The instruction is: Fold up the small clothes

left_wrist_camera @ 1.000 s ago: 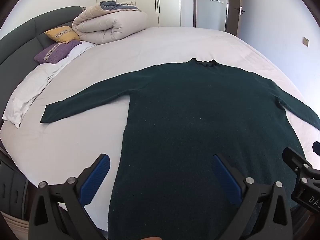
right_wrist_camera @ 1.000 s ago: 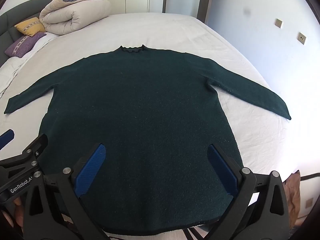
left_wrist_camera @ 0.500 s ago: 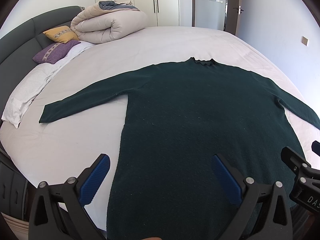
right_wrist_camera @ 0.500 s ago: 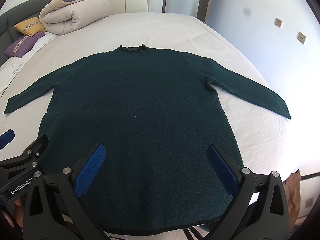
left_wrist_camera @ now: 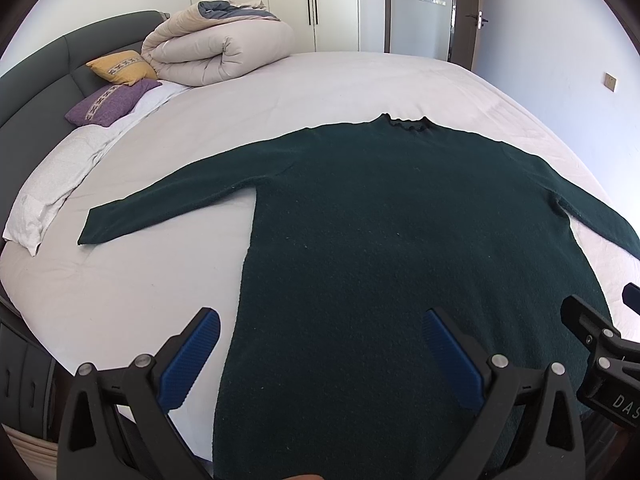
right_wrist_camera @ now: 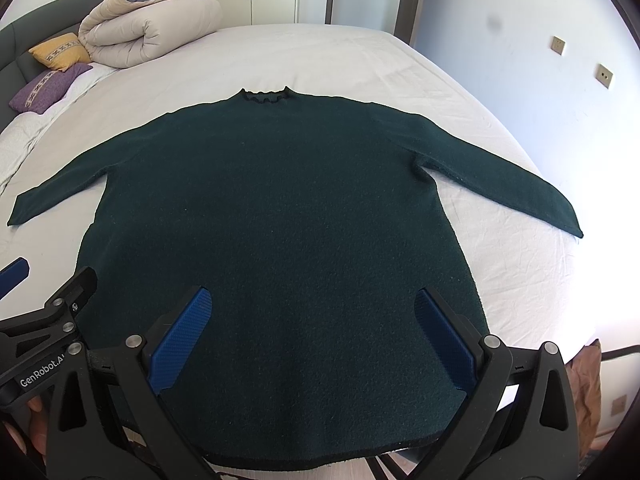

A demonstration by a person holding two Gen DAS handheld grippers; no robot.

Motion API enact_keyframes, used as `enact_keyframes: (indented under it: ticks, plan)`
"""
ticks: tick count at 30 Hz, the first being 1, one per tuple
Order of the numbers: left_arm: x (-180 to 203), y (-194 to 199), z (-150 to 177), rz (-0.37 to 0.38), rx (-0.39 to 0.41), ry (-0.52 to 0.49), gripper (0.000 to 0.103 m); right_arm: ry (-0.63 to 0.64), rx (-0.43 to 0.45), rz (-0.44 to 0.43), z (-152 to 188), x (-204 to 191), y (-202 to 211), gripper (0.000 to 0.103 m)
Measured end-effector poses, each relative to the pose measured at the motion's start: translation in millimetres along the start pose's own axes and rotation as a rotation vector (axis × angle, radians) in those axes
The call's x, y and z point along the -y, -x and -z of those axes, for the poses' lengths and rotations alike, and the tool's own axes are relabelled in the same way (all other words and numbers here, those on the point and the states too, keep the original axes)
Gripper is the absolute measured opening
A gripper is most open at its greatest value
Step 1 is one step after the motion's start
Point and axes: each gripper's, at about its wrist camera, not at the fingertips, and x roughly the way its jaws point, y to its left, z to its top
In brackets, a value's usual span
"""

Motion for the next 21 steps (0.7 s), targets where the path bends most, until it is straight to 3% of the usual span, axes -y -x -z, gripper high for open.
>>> enact_keyframes:
  ticks: [21]
  plan:
    - [-3.9,1.1,2.0,0.003,-0.001,0.009,0.103,-0.001,-0.002,0.0,3.8,-0.7,-1.4,0.103]
